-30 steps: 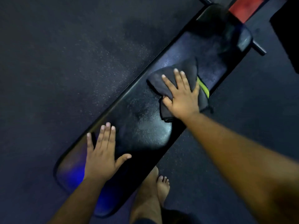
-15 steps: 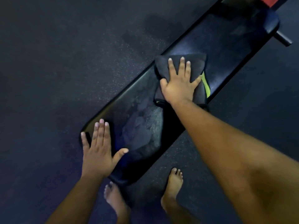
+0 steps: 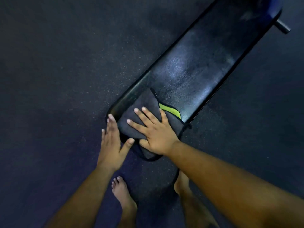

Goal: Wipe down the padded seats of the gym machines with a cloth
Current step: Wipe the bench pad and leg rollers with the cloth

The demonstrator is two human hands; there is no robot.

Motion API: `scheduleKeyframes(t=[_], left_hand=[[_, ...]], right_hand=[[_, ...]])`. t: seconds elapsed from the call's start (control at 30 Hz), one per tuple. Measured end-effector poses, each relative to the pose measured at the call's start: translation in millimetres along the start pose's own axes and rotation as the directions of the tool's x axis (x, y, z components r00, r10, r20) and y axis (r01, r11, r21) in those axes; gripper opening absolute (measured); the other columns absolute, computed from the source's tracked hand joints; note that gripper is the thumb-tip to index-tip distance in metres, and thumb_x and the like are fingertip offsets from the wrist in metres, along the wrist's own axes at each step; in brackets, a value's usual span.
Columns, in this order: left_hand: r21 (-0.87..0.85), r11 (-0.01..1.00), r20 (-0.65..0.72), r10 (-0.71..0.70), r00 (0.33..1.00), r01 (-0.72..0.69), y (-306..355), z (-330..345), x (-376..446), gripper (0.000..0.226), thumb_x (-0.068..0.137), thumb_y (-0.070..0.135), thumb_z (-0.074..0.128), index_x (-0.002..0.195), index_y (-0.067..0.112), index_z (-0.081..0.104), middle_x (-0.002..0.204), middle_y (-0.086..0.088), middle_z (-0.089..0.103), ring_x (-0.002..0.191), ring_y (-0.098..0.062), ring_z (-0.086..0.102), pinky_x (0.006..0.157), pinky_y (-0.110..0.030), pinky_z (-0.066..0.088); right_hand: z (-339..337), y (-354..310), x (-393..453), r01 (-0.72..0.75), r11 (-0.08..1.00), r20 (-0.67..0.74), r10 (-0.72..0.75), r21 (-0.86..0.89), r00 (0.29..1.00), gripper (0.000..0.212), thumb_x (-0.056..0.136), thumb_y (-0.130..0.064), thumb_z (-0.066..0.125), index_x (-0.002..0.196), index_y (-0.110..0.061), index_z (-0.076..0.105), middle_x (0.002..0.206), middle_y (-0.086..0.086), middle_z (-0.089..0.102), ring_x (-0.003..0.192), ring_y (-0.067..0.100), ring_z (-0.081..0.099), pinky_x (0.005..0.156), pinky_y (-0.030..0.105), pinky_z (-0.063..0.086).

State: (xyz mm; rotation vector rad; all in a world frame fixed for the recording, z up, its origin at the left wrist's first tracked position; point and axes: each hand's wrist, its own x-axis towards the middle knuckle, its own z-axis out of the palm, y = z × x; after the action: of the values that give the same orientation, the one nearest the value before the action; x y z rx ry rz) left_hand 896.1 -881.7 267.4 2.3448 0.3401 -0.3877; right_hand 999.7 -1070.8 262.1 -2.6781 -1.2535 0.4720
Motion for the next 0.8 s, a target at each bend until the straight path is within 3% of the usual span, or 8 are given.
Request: scheduleKeyframes(t=[0.2,0.37,0.43,0.53,0.6,0.7,0.8], left_hand=[[-0.015,0.989,0.125,-0.146,0.981,0.149,16.5,13.3,-30.9,0.108,0.08,0.094,0.009,0.154,0.027,-0.031,0.164,0.011,-0.034,0.151,-0.002,-0.029,0.126,-0.037,-0.014],[-0.065,0.926,0.342,-0.329,0.88,0.372,58.1,-5.6,-83.4,0.107,0.081,0.088,0.018,0.157,0.027,-0.025,0.169,0.006,-0.021,0.158,-0.015,-0.009,0.128,-0.05,-0.003],[-0.12,0.887,0.406,-0.366,0.837,0.446,83.3,-24.9,-99.4,0.113,0.077,0.092,0.02,0.162,0.026,-0.015,0.172,0.005,-0.011,0.159,-0.023,0.001,0.128,-0.05,0.003],[-0.37,0.754,0.412,-0.391,0.823,0.543,123.1,-68.1,-117.5,0.127,0.066,0.104,0.027,0.164,0.026,0.012,0.17,0.002,0.019,0.155,-0.026,0.024,0.125,-0.048,0.023],[-0.523,0.653,0.4,-0.379,0.834,0.548,151.1,-110.2,-137.5,0.106,0.08,0.092,0.041,0.157,0.02,0.034,0.156,0.006,0.041,0.144,-0.02,0.041,0.118,-0.041,0.034],[-0.73,0.493,0.342,-0.337,0.877,0.474,178.8,-166.7,-165.0,0.088,0.079,0.079,0.065,0.139,0.015,0.054,0.142,0.001,0.06,0.128,-0.015,0.058,0.112,-0.04,0.045],[-0.824,0.482,0.171,-0.293,0.941,0.299,199.4,-220.8,-183.3,0.029,0.093,0.038,0.074,0.11,0.017,0.064,0.12,-0.007,0.073,0.098,-0.008,0.071,0.089,-0.027,0.057]], right_hand=[[9.5,-32.6,-63.7,-0.098,0.995,0.096,0.095,0.028,0.991,0.081,0.092,-0.048,0.052,0.162,-0.044,0.009,0.173,-0.003,0.0,0.159,0.021,0.005,0.115,0.065,0.02],[-56.6,-37.5,-73.8,-0.071,0.997,0.423,0.076,-0.028,0.903,0.067,0.104,-0.037,0.04,0.163,-0.039,0.008,0.172,-0.008,-0.001,0.159,0.017,0.002,0.116,0.058,0.023],[-92.0,-46.1,-87.7,-0.156,0.988,0.417,0.144,-0.007,0.897,0.065,0.106,-0.034,0.039,0.164,-0.037,0.008,0.172,-0.011,0.004,0.158,0.014,0.007,0.116,0.052,0.024],[-147.7,-75.9,-105.4,-0.259,0.964,0.3,0.231,0.056,0.926,0.068,0.103,-0.031,0.043,0.163,-0.037,0.012,0.171,-0.015,0.007,0.157,0.01,0.009,0.118,0.05,0.025],[-193.4,-108.5,-119.9,-0.274,0.959,0.233,0.252,0.069,0.939,0.07,0.102,-0.031,0.046,0.163,-0.036,0.012,0.17,-0.016,0.006,0.157,0.008,0.007,0.119,0.048,0.026],[-251.1,-156.2,-135.1,-0.279,0.955,0.112,0.268,0.096,0.957,0.071,0.101,-0.03,0.048,0.163,-0.033,0.015,0.17,-0.016,0.007,0.157,0.007,0.008,0.119,0.047,0.027],[-295.3,-197.3,-139.8,-0.233,0.964,0.025,0.232,0.128,0.972,0.071,0.099,-0.027,0.048,0.163,-0.031,0.017,0.169,-0.016,0.006,0.157,0.008,0.007,0.122,0.051,0.024]])
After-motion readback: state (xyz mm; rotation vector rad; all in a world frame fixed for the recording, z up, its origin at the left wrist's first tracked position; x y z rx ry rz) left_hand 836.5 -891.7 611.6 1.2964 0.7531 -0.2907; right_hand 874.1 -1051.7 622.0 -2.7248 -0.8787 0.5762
